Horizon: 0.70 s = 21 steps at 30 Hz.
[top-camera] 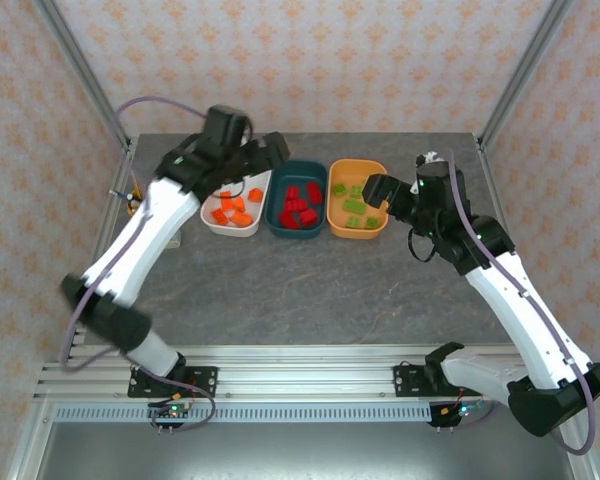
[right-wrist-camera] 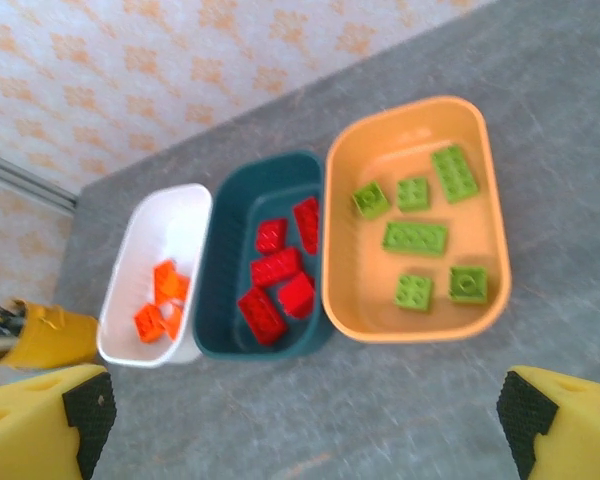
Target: Sort the legos into containers by color
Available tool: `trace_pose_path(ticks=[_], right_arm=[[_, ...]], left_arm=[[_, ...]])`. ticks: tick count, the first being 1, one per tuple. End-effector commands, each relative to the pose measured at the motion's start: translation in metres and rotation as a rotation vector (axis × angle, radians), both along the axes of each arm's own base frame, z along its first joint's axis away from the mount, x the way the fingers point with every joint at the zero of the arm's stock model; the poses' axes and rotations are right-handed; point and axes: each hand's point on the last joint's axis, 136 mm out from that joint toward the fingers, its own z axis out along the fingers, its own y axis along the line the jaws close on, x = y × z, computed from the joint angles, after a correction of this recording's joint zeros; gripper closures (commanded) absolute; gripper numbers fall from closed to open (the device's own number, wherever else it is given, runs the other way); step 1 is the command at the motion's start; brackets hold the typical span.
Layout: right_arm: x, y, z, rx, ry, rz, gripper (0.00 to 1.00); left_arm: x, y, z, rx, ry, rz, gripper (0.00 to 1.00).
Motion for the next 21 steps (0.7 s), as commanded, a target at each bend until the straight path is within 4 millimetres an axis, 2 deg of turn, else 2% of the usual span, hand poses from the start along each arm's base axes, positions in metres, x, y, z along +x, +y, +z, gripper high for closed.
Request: trace_pose_path(ticks=[1,6,8,9,13,16,19,21], right_arm=[[-0.028,-0.028,-0.017,-0.095,0.034,-0.045,0.01],[-0.041,-0.086,-0.036,-0.208,0.048,-0.329,0.01],[-0.039,-0.095,-0.054,-0.28,0.05,-0.353,0.0],[-0.035,-0.095,-0.062,-0.302,0.03,-0.343,0.0],[-0.022,-0.11,-0.093,-0.369,-0.073,-0.43,0.01],[-0.011,-0.117,-0.109,-0.538,-0.131,-0.419,0.01],[0.005,-0.118,-0.124,-0.654,-0.185,-0.397,0.0],[0.016,-0.117,-0.136,-0.654,-0.214,-0.39,0.0]], left_arm=[[-0.035,0.02,-0.028,0.079,0.034,0.011,0.0],[-0.106,0.1,-0.05,0.212,0.025,0.226,0.0],[-0.133,0.145,-0.064,0.293,0.015,0.407,0.0],[-0.143,0.158,-0.071,0.324,0.003,0.45,0.0],[-0.159,0.177,-0.115,0.435,-0.119,0.42,0.0],[-0.173,0.203,-0.131,0.568,-0.139,0.483,0.0],[-0.165,0.203,-0.14,0.668,-0.18,0.444,0.0],[-0.154,0.2,-0.149,0.699,-0.201,0.435,0.0]])
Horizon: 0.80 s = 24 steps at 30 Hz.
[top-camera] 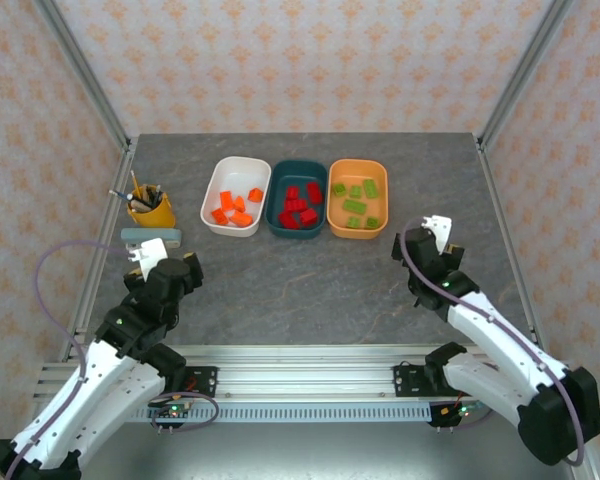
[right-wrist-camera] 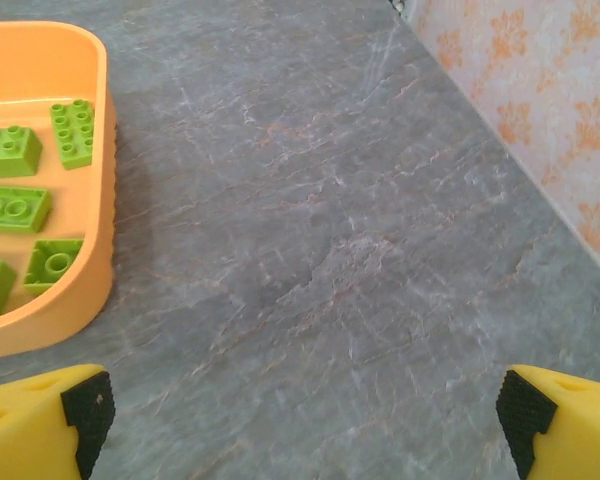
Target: Sort the legos into containers by color
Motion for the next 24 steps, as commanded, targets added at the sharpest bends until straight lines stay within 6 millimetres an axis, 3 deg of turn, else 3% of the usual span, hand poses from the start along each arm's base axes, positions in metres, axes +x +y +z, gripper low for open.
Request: trace_pose_path(ticks=[1,3,9,14,16,19,22,24], right_arm=[[0.032,-0.009,0.019,-0.07,-0.172,-0.023,0.0],[0.043,-0.011,0.004,-0.06,-0.144,-0.012,0.0],[0.072,-0.016,-0.031,-0.048,-0.132,0.018,0.0],[0.097,-0.017,-0.039,-0.057,-0.137,0.07,0.0],[0.103,-0.018,-0.043,-0.05,-0.147,0.101,0.0],[0.101,-0.035,-0.052,0.04,-0.168,0.065,0.0],[0.096,-0.045,-0.06,0.099,-0.253,0.05,0.0],[0.096,-0.046,-0.063,0.103,-0.213,0.043,0.0]], left_arm=[[0.025,0.007,0.008,0.13,-0.09,0.027,0.0],[0.04,0.008,-0.007,0.132,-0.054,0.029,0.0],[0.104,0.02,-0.026,0.117,0.009,0.037,0.0],[0.15,0.038,-0.057,0.068,0.017,0.048,0.0],[0.161,0.039,-0.061,0.055,-0.005,0.046,0.0],[0.173,0.039,-0.067,0.055,-0.002,0.011,0.0],[0.176,0.03,-0.073,0.053,-0.035,-0.063,0.0],[0.174,0.016,-0.076,0.052,-0.08,-0.145,0.0]])
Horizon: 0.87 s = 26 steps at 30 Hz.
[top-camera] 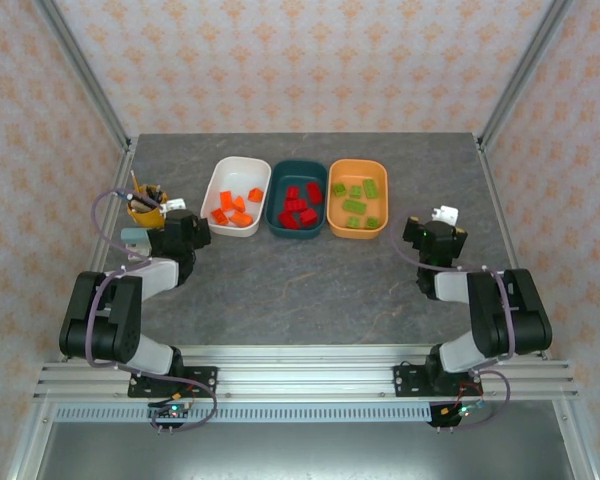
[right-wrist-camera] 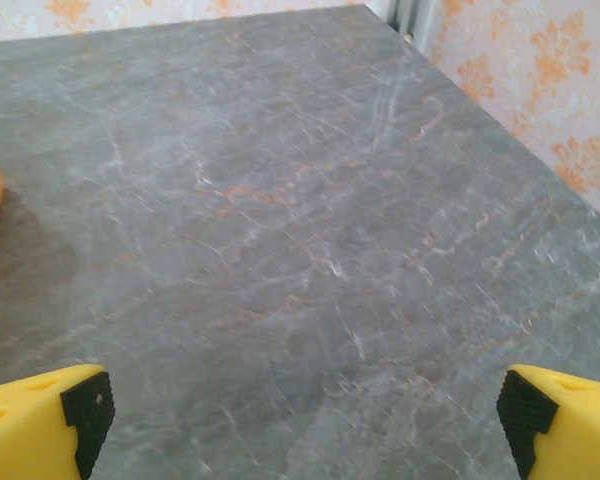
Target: Sort the legos into containers by color
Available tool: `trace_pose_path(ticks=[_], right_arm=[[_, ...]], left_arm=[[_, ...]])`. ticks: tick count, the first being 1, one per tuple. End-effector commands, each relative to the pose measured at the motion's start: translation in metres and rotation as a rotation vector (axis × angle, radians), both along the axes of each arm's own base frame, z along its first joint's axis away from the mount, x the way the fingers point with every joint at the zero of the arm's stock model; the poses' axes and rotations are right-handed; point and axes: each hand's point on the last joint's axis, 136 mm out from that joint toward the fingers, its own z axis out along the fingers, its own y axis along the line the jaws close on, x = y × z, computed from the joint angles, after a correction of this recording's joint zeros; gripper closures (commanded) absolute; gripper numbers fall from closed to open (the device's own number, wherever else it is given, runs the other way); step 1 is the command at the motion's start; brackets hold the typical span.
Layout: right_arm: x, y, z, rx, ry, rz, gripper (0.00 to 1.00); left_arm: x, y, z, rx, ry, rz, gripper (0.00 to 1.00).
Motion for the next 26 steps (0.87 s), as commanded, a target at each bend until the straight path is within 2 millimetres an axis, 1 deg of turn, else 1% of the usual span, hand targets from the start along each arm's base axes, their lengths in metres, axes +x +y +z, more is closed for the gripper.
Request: trace_pose_path(ticks=[1,2,3,4,5,6,10,26], right_arm=[[0.012,0.007,0.011,0.06,-0.066,0.03,0.0],[0.015,0.004,0.01,0.058,-0.059,0.009,0.0],[0.014,0.004,0.009,0.061,-0.041,0.008,0.0],[0.014,0.003,0.009,0.059,-0.051,0.008,0.0],[0.014,0.003,0.01,0.058,-0.052,0.007,0.0],[0.013,0.003,0.009,0.057,-0.047,0.009,0.01],[0.013,0.003,0.01,0.057,-0.054,0.008,0.01],[0.013,0.004,0.01,0.059,-0.051,0.01,0.0]], left_arm=[[0.004,-0.014,0.008,0.005,-0.157,-0.109,0.0],[0.002,-0.009,0.017,0.015,-0.248,-0.078,0.0],[-0.003,-0.003,0.017,0.01,-0.229,-0.036,0.0],[-0.001,-0.002,0.014,0.012,-0.195,-0.029,0.0],[0.004,-0.006,0.016,0.029,-0.211,-0.047,0.0],[0.003,-0.008,0.014,0.029,-0.174,-0.048,0.0],[0.004,-0.01,0.015,0.047,-0.185,-0.053,0.0],[0.004,-0.01,0.015,0.048,-0.175,-0.054,0.0]])
